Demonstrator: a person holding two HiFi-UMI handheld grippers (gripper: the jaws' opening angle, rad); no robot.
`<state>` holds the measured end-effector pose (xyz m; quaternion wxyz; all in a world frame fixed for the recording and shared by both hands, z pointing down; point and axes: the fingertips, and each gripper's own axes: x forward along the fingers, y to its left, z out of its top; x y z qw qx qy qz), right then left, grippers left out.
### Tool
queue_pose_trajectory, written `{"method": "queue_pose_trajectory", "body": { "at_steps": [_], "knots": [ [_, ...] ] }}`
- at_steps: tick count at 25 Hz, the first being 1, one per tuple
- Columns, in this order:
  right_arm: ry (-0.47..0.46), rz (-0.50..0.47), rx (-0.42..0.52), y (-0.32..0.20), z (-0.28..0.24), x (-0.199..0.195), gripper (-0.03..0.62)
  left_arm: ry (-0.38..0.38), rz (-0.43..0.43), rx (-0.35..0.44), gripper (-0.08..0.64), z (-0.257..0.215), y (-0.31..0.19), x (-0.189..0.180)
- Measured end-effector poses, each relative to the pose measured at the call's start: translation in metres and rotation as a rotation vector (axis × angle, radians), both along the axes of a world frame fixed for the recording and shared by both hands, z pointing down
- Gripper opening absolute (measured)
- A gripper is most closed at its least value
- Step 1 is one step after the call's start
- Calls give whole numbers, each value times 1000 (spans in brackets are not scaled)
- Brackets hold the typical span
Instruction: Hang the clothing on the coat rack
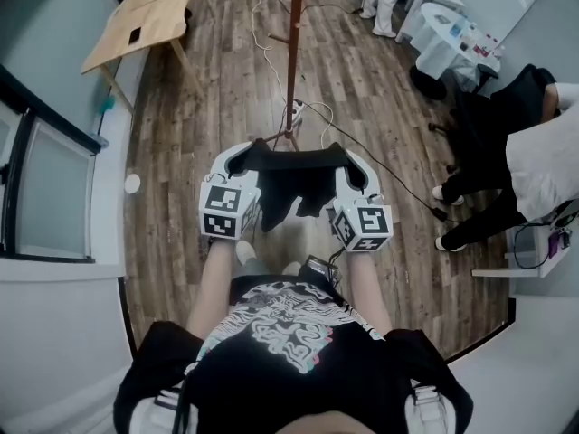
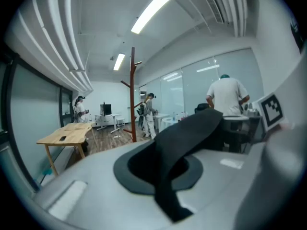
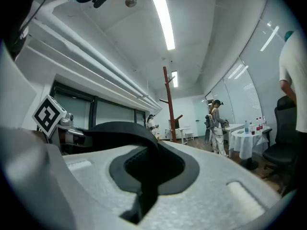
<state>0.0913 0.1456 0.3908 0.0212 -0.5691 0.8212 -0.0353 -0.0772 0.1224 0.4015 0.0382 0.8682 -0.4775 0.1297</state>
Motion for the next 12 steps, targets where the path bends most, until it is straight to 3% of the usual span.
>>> {"method": "queue_pose_trajectory", "body": {
  "at_steps": [6, 12],
  "knots": [
    [-4, -12, 28, 7, -9, 6, 14, 24, 1, -3, 6, -1, 4, 4],
    [9, 4, 36, 13, -16, 10, 14, 120, 19, -2, 6, -11, 9, 10]
  ]
}}
